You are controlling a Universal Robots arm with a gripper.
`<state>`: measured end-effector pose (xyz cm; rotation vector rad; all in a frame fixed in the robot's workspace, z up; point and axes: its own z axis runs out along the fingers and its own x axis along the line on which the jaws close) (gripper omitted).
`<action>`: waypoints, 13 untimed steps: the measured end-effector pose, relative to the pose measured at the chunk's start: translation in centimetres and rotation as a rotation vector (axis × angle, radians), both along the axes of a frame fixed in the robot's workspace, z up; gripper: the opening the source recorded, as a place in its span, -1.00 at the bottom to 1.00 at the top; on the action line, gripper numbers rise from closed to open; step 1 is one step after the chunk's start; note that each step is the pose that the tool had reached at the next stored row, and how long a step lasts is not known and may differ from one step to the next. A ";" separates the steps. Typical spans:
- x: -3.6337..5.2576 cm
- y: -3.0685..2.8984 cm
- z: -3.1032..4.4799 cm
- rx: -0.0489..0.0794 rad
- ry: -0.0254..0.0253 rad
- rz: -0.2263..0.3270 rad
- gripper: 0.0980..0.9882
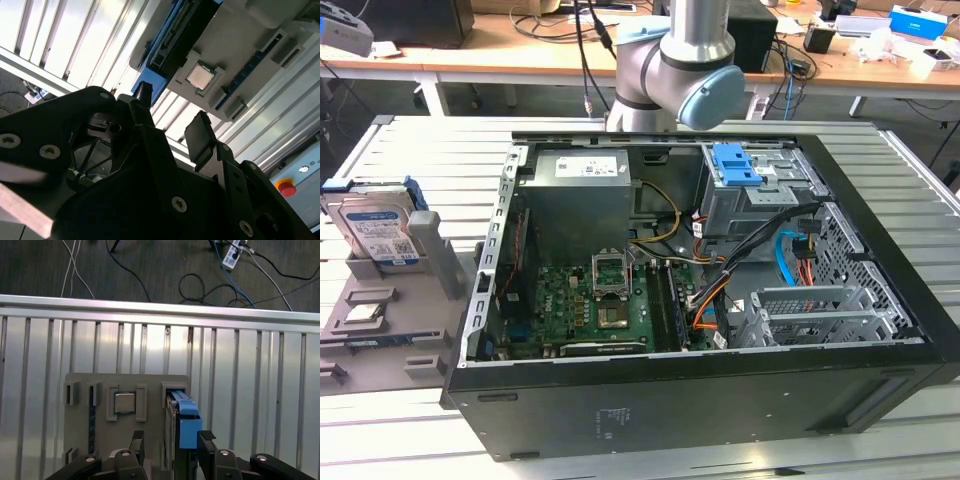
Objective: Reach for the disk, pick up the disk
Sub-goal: 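Pick up the disk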
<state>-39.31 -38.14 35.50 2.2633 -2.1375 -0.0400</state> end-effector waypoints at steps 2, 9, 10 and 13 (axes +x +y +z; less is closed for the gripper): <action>0.08 0.11 -0.19 0.000 0.0001 0.000 0.00; 0.32 1.06 -1.02 0.000 0.0004 -0.034 0.00; 0.33 1.07 -1.11 0.000 0.0004 -0.045 0.00; 0.34 1.10 -1.42 0.000 0.0004 -0.077 0.00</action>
